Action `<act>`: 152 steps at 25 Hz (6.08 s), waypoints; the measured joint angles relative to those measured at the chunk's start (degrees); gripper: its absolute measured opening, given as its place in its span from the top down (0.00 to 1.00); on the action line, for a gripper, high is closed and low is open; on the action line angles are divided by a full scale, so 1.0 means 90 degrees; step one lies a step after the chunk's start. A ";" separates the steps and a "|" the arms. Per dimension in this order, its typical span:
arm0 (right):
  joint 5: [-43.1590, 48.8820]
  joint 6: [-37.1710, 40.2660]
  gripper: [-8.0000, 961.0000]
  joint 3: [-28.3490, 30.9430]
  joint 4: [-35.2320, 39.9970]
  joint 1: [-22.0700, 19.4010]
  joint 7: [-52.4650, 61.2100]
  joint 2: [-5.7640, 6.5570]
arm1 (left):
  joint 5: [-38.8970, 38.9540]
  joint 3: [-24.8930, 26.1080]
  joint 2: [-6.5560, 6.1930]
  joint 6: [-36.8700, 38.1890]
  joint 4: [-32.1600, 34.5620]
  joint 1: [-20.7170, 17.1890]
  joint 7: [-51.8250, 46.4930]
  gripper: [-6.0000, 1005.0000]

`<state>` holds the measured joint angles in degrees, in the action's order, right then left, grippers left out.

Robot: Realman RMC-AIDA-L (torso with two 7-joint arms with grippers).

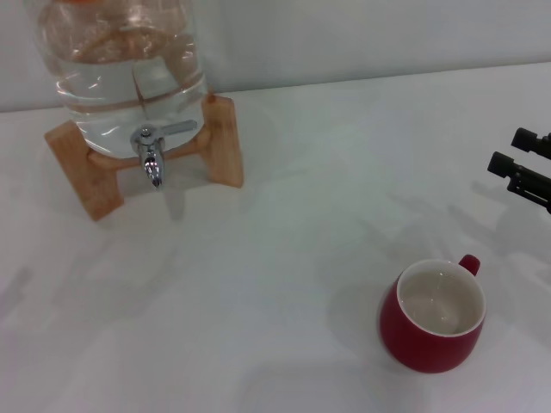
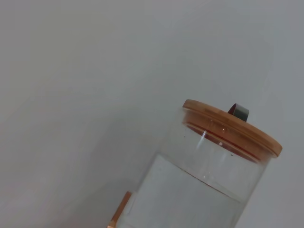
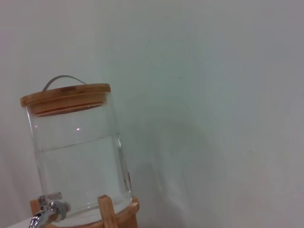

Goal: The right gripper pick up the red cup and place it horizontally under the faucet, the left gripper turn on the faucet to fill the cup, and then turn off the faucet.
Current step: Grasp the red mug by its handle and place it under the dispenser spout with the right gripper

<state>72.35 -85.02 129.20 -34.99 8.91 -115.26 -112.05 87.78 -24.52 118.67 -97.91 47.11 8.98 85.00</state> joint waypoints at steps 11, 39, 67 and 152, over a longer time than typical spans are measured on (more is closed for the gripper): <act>0.0179 0.0003 0.36 -0.0014 0.0001 -0.0098 -0.0412 0.0074 | 0.0004 0.0001 0.0003 0.0013 0.0000 0.0031 -0.0011 0.11; 0.0955 0.0415 0.38 -0.0039 0.0221 -0.0865 -0.2144 -0.0182 | -0.0047 0.0000 -0.0031 0.0050 0.0000 0.0194 0.0011 0.11; 0.1127 0.0352 0.40 -0.0215 0.0593 -0.0485 -0.2335 -0.0353 | -0.0027 0.0000 -0.0051 0.0002 0.0000 0.0178 0.0029 0.11; 0.0988 0.0639 0.45 -0.0200 0.0922 0.0056 -0.2485 -0.0342 | 0.0013 0.0089 0.0007 -0.0274 0.0078 0.0007 -0.0011 0.11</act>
<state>81.24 -79.27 127.39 -26.69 9.41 -137.63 -115.13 87.89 -23.72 118.74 -100.38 47.81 9.04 84.90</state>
